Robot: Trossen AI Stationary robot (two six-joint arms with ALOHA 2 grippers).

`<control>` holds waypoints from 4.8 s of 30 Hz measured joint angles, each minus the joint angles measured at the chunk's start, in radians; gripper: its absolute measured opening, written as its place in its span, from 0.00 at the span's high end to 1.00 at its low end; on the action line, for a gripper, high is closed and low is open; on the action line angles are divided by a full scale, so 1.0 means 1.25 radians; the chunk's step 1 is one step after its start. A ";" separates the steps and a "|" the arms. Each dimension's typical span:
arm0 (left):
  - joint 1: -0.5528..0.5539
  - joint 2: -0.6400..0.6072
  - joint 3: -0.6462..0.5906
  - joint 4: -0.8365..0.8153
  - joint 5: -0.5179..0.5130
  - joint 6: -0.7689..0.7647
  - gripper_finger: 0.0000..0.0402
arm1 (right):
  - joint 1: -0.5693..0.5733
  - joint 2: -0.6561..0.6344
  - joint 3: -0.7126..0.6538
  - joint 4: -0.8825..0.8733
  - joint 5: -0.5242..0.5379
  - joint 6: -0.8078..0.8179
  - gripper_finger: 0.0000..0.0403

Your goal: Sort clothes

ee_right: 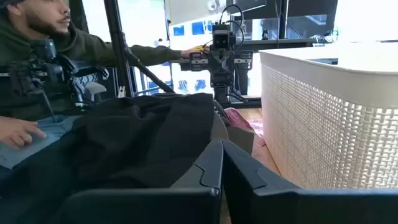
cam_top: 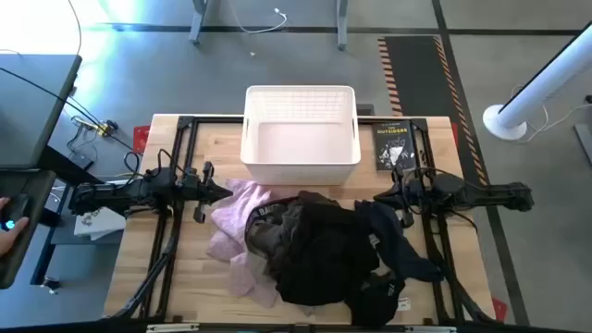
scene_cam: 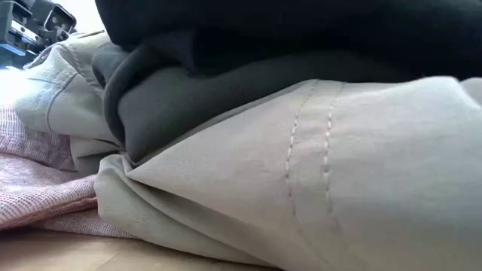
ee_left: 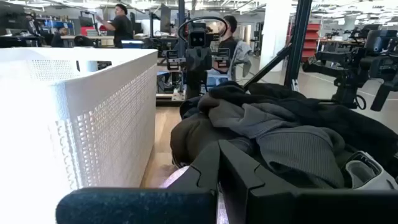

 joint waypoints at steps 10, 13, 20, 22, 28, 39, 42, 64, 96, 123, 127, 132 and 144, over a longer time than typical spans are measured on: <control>0.000 0.000 0.000 0.000 0.000 0.000 1.00 | 0.000 0.000 0.000 0.000 0.000 0.000 1.00; 0.000 0.000 0.000 0.000 0.000 0.000 1.00 | 0.000 0.000 0.000 0.000 0.000 0.000 1.00; 0.000 0.000 0.000 0.000 0.000 0.000 1.00 | 0.000 0.000 0.000 0.000 0.000 0.000 1.00; 0.000 0.000 0.000 0.000 0.000 0.000 1.00 | 0.000 0.000 0.000 0.000 0.000 0.000 1.00; 0.000 0.000 0.000 0.000 0.000 0.000 1.00 | 0.000 0.000 0.000 0.000 0.000 0.000 1.00; 0.000 0.000 0.000 0.000 0.000 0.000 1.00 | 0.000 0.000 0.000 0.000 0.000 0.000 1.00; 0.000 0.000 0.000 0.000 0.000 0.000 1.00 | 0.000 0.000 0.000 0.000 0.000 0.000 1.00; 0.000 0.000 0.000 0.032 0.010 -0.129 1.00 | 0.007 0.015 0.000 0.418 0.053 0.228 1.00; 0.000 0.000 0.000 0.306 -0.161 -0.182 1.00 | 0.405 0.796 0.809 0.018 -0.032 0.034 1.00; 0.000 0.000 0.000 0.337 -0.300 -0.169 1.00 | 0.596 1.250 1.018 -0.654 -0.072 0.747 0.96; 0.000 0.000 0.000 0.339 -0.300 -0.161 1.00 | 0.597 1.287 1.018 -0.742 -0.079 0.785 0.84; 0.000 0.000 0.000 0.343 -0.302 -0.161 1.00 | 0.585 1.331 1.018 -0.766 -0.085 0.777 0.61; 0.000 0.000 0.000 0.342 -0.302 -0.170 1.00 | 0.547 1.429 1.018 -0.699 -0.061 0.547 0.42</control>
